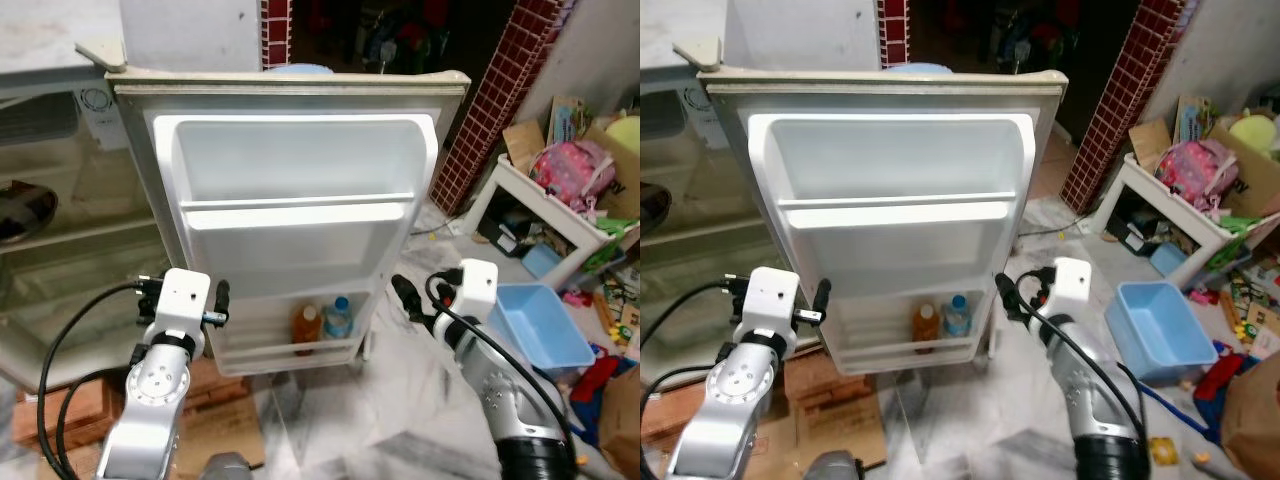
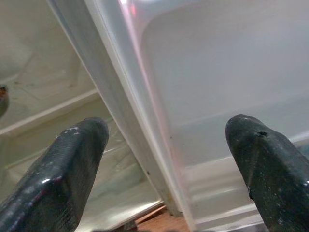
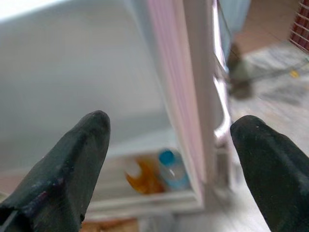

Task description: Restocking fridge

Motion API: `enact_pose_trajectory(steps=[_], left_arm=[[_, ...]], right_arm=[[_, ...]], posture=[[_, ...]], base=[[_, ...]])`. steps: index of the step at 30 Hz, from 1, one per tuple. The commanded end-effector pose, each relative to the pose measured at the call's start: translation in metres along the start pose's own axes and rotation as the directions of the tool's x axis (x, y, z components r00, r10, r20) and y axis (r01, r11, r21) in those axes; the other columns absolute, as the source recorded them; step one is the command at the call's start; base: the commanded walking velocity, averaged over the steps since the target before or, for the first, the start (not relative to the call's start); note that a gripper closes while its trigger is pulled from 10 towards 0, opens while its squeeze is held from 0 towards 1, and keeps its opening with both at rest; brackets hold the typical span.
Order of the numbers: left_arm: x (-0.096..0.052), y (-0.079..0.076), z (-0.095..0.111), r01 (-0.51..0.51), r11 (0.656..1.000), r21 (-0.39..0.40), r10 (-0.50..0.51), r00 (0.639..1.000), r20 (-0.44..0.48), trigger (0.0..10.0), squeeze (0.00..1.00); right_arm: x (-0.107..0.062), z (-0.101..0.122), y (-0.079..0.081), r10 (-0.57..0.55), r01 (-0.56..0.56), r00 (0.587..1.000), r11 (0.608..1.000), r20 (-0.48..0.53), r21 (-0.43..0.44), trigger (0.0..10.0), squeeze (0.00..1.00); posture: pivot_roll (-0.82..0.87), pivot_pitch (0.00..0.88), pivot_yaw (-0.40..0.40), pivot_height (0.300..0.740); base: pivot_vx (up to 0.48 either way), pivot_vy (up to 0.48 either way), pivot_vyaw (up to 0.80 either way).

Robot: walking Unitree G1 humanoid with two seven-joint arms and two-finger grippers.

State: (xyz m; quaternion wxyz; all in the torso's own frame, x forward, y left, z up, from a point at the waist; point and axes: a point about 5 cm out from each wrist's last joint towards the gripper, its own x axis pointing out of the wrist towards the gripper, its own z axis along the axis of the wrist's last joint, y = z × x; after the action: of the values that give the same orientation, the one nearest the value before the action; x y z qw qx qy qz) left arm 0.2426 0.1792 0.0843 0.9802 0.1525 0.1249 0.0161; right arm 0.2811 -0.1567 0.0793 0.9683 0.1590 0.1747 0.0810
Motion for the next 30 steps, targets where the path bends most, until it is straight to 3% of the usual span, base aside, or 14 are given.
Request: enact_pose_trajectory(steps=[1, 8, 16, 20, 22, 26, 30], left_arm=[[0.003, -0.009, 0.008, 0.021, 1.000, -0.017, -0.021, 0.999, 0.028, 10.0, 0.00], [0.004, -0.010, 0.011, 0.025, 0.999, -0.045, -0.023, 0.999, 0.043, 10.0, 0.00], [0.005, -0.008, 0.012, 0.004, 0.998, -0.064, -0.002, 0.999, 0.041, 10.0, 0.00], [0.003, -0.009, 0.008, 0.000, 0.998, -0.062, 0.001, 1.000, 0.028, 10.0, 0.00], [0.003, -0.010, 0.006, -0.009, 0.998, -0.069, 0.010, 1.000, 0.018, 10.0, 0.00], [0.003, -0.012, 0.010, -0.021, 0.995, -0.098, 0.025, 0.999, 0.044, 10.0, 0.00], [0.003, -0.008, 0.009, -0.063, 0.992, -0.107, 0.066, 0.997, 0.027, 10.0, 0.00]], right_arm=[[-0.003, 0.001, -0.014, -0.057, 0.057, 0.998, 0.998, -0.001, 0.002, 10.0, 0.00], [-0.002, 0.010, -0.003, 0.010, -0.010, 0.999, 1.000, 0.049, 0.001, 10.0, 0.00], [0.000, 0.007, -0.003, 0.024, -0.023, 1.000, 1.000, 0.018, -0.019, 10.0, 0.00], [0.000, 0.004, -0.001, 0.029, -0.029, 1.000, 0.992, -0.002, -0.124, 10.0, 0.00], [0.000, -0.001, 0.001, 0.065, -0.069, 0.997, 0.992, -0.040, -0.106, 10.0, 0.00], [0.003, 0.003, 0.000, 0.044, -0.048, 0.999, 0.977, -0.025, -0.206, 10.0, 0.00], [0.005, 0.012, 0.001, 0.066, -0.062, 0.998, 0.987, 0.019, -0.148, 10.0, 0.00]], posture=[[0.09, 0.000, -0.078, 0.740], [0.09, 0.000, -0.081, 0.740], [0.09, 0.000, -0.090, 0.740], [0.08, 0.000, -0.095, 0.740], [0.08, 0.000, -0.097, 0.740], [0.08, 0.000, -0.101, 0.740], [0.08, 0.000, -0.103, 0.740]], base=[[0.000, -0.277, 0.00], [0.000, -0.417, 0.00], [0.000, -0.476, 0.00], [0.000, -0.480, 0.00], [0.000, -0.441, 0.00], [0.000, 0.000, 0.00], [0.000, 0.000, 0.00]])
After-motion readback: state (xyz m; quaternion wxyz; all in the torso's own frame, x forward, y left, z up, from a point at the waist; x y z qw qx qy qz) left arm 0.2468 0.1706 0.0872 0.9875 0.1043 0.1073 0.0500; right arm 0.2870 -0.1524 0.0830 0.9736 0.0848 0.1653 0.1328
